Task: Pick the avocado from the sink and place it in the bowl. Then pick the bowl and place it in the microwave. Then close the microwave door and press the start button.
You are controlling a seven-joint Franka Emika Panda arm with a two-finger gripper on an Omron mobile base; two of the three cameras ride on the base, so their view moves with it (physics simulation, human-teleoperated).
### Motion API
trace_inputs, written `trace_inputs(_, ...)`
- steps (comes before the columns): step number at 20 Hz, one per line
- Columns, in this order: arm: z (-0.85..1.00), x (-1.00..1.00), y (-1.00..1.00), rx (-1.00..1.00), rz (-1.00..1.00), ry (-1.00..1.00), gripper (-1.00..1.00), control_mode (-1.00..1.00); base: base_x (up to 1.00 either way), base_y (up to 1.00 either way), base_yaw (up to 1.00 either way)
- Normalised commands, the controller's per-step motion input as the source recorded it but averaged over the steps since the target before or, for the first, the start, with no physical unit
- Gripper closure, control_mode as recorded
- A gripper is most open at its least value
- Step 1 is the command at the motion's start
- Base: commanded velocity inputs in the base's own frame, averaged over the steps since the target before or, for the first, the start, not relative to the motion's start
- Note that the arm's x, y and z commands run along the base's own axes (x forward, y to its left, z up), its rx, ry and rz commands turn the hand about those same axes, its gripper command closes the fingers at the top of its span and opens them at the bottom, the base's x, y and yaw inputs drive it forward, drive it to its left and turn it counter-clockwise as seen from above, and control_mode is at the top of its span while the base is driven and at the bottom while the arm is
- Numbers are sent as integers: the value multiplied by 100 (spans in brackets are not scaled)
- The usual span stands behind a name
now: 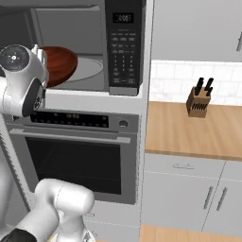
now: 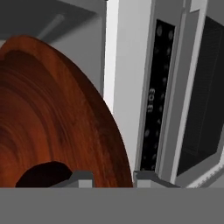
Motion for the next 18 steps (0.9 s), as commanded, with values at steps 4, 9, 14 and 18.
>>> trace_inputs(4, 0, 67, 19, 0, 3, 5, 100, -100, 0, 0, 0)
trace_inputs(9, 0, 56, 14, 0, 3, 4, 100, -100, 0, 0, 0)
trace_inputs(14, -4, 43, 6, 0, 2, 0, 100, -100, 0, 0, 0)
trace_inputs(18, -8, 40, 9, 0, 3, 0, 100, -100, 0, 0, 0)
